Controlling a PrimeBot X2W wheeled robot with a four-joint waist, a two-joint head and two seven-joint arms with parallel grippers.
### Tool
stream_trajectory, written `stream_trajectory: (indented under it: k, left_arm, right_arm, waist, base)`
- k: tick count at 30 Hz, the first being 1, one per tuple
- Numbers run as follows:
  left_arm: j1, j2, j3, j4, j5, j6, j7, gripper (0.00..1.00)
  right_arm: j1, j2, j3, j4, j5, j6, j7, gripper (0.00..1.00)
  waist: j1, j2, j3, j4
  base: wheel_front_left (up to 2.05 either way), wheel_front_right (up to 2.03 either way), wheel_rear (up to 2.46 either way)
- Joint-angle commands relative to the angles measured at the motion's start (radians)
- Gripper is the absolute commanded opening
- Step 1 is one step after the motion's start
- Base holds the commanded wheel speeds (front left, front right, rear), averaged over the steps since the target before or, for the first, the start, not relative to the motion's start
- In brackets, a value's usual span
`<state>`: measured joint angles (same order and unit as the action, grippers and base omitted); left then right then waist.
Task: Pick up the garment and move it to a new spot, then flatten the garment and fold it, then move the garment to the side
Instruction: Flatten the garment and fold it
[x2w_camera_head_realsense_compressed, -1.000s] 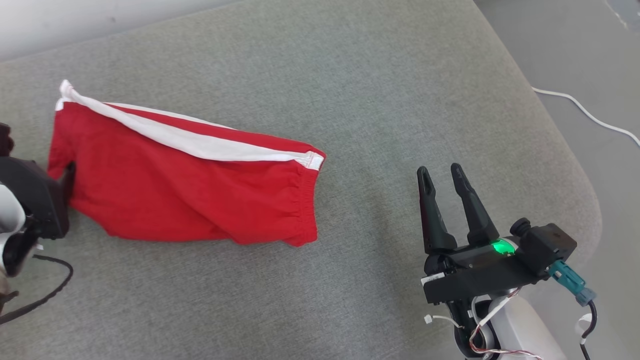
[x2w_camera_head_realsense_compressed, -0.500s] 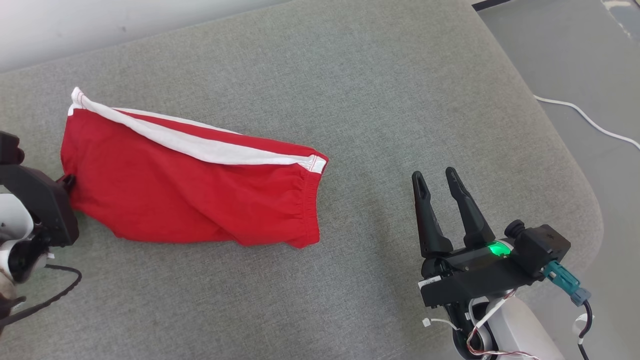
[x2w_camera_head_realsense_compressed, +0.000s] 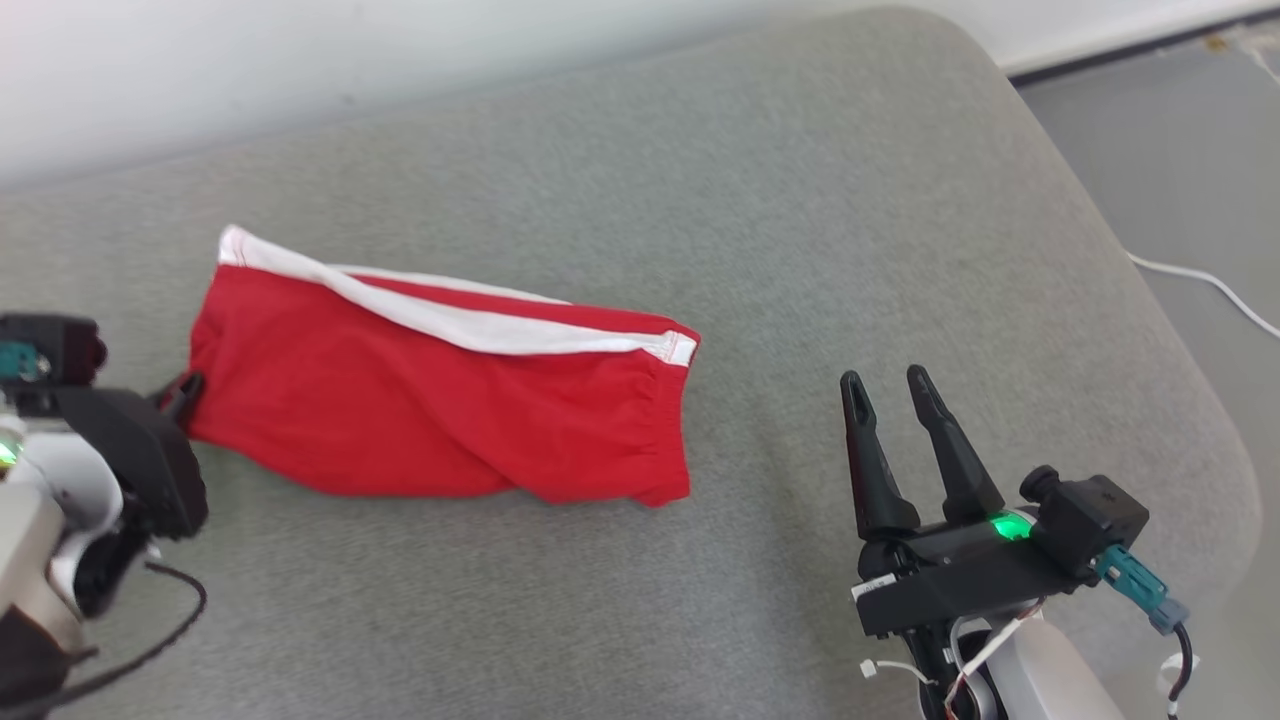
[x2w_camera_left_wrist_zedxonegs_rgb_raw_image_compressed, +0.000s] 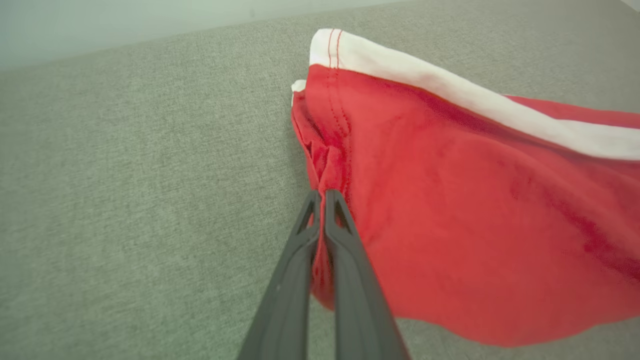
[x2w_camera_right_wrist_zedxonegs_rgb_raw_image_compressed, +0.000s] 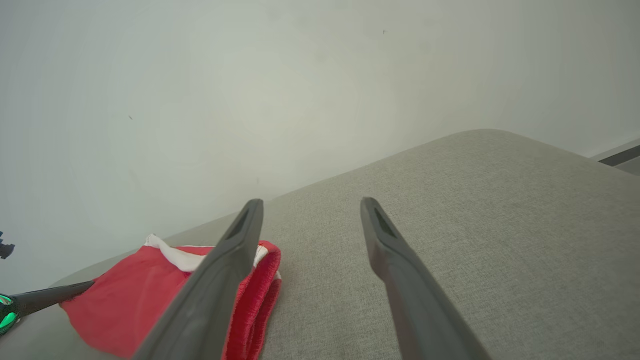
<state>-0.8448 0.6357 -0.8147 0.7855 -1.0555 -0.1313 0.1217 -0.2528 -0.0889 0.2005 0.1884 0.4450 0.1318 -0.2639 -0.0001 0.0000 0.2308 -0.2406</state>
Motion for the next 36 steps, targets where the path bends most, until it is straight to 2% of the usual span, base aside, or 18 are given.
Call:
stream_trajectory:
  k: [1, 5, 13, 21, 22, 23, 24, 27, 30, 33, 36]
  left_arm:
    - [0.023, 0.008, -0.002, -0.011, 0.006, 0.002, -0.018, 0.00]
    - [0.085, 0.008, 0.001, -0.063, 0.001, 0.016, -0.073, 0.00]
    - [0.255, 0.002, 0.024, -0.215, -0.037, 0.101, -0.175, 0.00]
    - [0.371, -0.013, 0.018, -0.284, -0.048, 0.155, -0.228, 0.00]
    - [0.373, -0.014, 0.011, -0.284, -0.027, 0.160, -0.247, 0.13]
    - [0.379, -0.020, 0.007, -0.283, -0.017, 0.166, -0.268, 0.93]
    - [0.385, -0.030, 0.015, -0.281, -0.018, 0.172, -0.292, 1.00]
    - [0.386, -0.031, 0.048, -0.271, 0.016, 0.193, -0.363, 1.00]
    - [0.401, -0.058, 0.145, -0.303, 0.096, 0.248, -0.386, 1.00]
    - [0.474, -0.088, 0.296, -0.395, 0.259, 0.297, -0.386, 1.00]
    - [0.560, -0.140, 0.430, -0.496, 0.416, 0.324, -0.387, 1.00]
  right_arm:
    - [0.016, -0.005, -0.003, 0.003, -0.007, -0.002, 0.000, 1.00]
    - [0.039, -0.006, -0.023, 0.003, -0.008, -0.002, -0.001, 1.00]
    - [0.092, -0.007, -0.060, 0.004, -0.012, -0.002, 0.000, 1.00]
    - [0.107, -0.011, -0.068, 0.015, -0.023, -0.002, 0.000, 1.00]
    - [0.102, -0.013, -0.065, 0.017, -0.025, -0.002, 0.000, 1.00]
    - [0.098, -0.015, -0.063, 0.019, -0.025, -0.002, 0.000, 1.00]
    - [0.094, -0.018, -0.063, 0.019, -0.025, -0.002, -0.001, 1.00]
    - [0.086, -0.026, -0.064, 0.014, -0.036, -0.002, 0.000, 1.00]
    - [0.082, -0.026, -0.092, 0.000, -0.052, -0.002, 0.000, 1.00]
    - [0.076, -0.016, -0.122, -0.018, -0.073, -0.002, -0.001, 1.00]
    - [0.075, -0.009, -0.138, -0.028, -0.097, -0.002, 0.000, 1.00]
  waist:
    - [0.0001, 0.0000, -0.044, 0.045]
    - [0.0001, 0.0000, -0.068, 0.082]
    - [0.0001, 0.0000, -0.088, 0.145]
    - [0.0001, 0.0000, -0.090, 0.173]
    - [0.0001, 0.0000, -0.091, 0.174]
    - [0.0001, 0.0000, -0.093, 0.176]
    - [0.0001, 0.0000, -0.095, 0.178]
    - [0.0001, 0.0000, -0.102, 0.183]
    - [0.0001, 0.0000, -0.108, 0.190]
    - [0.0001, 0.0000, -0.112, 0.200]
    - [0.0001, 0.0000, -0.118, 0.210]
  base:
    - [0.00, 0.00, 0.00]
    - [0.00, 0.00, 0.00]
    - [0.00, 0.00, 0.00]
    - [0.00, 0.00, 0.00]
    - [0.00, 0.00, 0.00]
    - [0.00, 0.00, 0.00]
    - [0.00, 0.00, 0.00]
    - [0.00, 0.00, 0.00]
    - [0.00, 0.00, 0.00]
    - [0.00, 0.00, 0.00]
    - [0.00, 0.00, 0.00]
